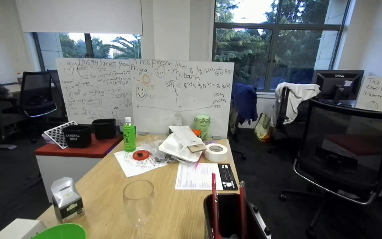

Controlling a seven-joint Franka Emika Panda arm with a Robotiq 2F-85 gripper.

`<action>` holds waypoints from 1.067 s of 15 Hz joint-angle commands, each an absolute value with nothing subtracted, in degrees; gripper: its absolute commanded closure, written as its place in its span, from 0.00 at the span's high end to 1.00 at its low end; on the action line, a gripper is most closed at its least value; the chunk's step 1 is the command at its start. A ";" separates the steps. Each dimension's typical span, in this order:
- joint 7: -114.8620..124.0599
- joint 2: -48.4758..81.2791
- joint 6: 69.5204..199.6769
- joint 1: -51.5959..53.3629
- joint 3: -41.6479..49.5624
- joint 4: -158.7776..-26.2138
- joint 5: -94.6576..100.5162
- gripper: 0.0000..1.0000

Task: Move the green bowl slightly to the right

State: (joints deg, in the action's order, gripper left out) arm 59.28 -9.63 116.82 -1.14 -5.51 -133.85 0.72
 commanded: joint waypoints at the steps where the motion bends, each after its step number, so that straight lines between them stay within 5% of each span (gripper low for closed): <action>1: 64.95 -10.50 117.01 -1.26 -4.21 -137.73 -2.61 1.00; 16: 68.17 -7.27 118.72 -3.45 0.08 -138.32 -7.24 1.00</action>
State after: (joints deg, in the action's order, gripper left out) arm 67.29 -8.80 117.23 -2.12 -1.61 -137.50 -4.28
